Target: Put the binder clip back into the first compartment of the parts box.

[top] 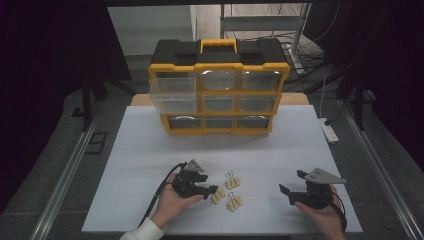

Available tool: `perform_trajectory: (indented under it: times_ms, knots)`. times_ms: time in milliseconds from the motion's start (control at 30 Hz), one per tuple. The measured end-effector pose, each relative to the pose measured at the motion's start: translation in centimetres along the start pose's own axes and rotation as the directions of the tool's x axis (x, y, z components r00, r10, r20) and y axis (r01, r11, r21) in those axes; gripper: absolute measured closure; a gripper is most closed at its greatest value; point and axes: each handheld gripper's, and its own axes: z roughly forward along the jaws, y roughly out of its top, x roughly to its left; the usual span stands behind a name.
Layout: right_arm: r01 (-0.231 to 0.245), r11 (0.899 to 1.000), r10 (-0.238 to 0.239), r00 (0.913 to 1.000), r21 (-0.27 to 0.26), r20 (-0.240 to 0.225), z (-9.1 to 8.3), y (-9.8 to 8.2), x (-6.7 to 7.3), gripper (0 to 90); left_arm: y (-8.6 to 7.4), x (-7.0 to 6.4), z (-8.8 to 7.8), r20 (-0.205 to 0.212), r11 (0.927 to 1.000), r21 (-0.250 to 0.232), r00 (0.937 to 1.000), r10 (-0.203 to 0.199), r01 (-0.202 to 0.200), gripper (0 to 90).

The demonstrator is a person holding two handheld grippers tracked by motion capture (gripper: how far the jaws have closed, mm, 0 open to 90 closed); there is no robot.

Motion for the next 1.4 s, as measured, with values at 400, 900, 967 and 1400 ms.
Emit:
perform_trajectory:
  times_ms: [400,900,967,1400]
  knots:
    - [-0.006,1.0,0.006,0.9999,0.0,0.014,-0.1,0.0,-0.1,15.9,0.0,-0.1,0.1,0.172,0.9989,-0.031,0.9846,-0.03,0.036,89.3]
    - [-0.017,1.0,0.017,0.9995,-0.003,0.027,-0.3,-0.1,-0.3,16.4,0.2,-0.5,-5.0,0.152,0.9752,-0.213,0.9879,-0.028,0.06,89.4]
    - [-0.017,1.0,0.017,0.9995,-0.003,0.028,-0.3,-0.1,-0.3,16.4,0.5,-0.9,-5.8,0.093,0.9736,-0.227,0.9957,-0.004,0.025,89.3]
    - [-0.021,1.0,0.021,0.999,-0.006,0.039,-0.3,-0.1,-0.4,16.7,2.0,-2.0,-10.2,0.037,0.9393,-0.339,0.997,0.067,-0.051,89.2]
